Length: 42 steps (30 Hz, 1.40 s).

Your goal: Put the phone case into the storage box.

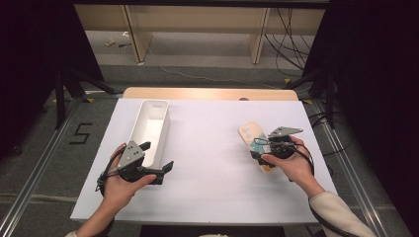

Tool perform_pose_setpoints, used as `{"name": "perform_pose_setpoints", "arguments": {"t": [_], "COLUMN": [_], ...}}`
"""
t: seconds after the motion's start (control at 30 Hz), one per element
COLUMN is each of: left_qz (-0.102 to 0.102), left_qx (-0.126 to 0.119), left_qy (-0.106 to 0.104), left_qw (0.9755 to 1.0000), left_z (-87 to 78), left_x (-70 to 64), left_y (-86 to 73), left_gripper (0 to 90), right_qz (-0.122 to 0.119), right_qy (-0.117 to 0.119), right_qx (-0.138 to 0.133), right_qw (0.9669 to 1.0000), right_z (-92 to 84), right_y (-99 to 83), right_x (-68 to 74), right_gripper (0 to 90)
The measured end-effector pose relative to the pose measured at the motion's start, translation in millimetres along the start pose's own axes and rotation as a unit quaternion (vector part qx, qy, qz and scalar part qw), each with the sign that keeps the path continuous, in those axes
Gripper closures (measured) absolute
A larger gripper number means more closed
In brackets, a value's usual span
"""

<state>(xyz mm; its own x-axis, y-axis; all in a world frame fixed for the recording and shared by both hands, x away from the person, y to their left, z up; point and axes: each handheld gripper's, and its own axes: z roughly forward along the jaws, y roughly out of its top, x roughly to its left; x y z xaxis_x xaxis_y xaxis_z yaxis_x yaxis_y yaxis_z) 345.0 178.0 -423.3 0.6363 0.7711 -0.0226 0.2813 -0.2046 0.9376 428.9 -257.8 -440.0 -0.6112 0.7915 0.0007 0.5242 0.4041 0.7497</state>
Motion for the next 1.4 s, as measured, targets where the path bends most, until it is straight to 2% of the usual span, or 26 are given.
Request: {"name": "perform_pose_setpoints", "arguments": {"t": [0.27, 0.47, 0.87, 1.4], "left_qz": [0.003, 0.001, 0.010, 0.017], "left_qx": [-0.004, -0.015, -0.023, -0.026], "left_qy": [-0.001, -0.004, -0.019, -0.042], "left_qw": [1.0000, 0.9999, 0.9995, 0.9986], "left_z": [0.4, 7.4, 33.6, 65.0], "left_x": [-1.8, -4.0, -10.5, -22.2], "left_y": [3.1, 14.1, 40.1, 60.2], "left_gripper": [0.0, 0.1, 0.4, 1.4], "right_qz": [-0.002, -0.006, -0.020, -0.032], "right_qy": [0.010, 0.011, 0.023, 0.040], "right_qx": [-0.024, -0.040, -0.079, -0.106], "right_qw": [0.9997, 0.9991, 0.9964, 0.9931], "right_z": [-0.3, -1.3, -2.0, 0.3], "right_y": [2.0, 4.5, 12.0, 18.6], "right_x": [5.5, 9.6, 22.8, 39.3], "right_gripper": [11.3, 11.3, 11.2, 11.1]}}
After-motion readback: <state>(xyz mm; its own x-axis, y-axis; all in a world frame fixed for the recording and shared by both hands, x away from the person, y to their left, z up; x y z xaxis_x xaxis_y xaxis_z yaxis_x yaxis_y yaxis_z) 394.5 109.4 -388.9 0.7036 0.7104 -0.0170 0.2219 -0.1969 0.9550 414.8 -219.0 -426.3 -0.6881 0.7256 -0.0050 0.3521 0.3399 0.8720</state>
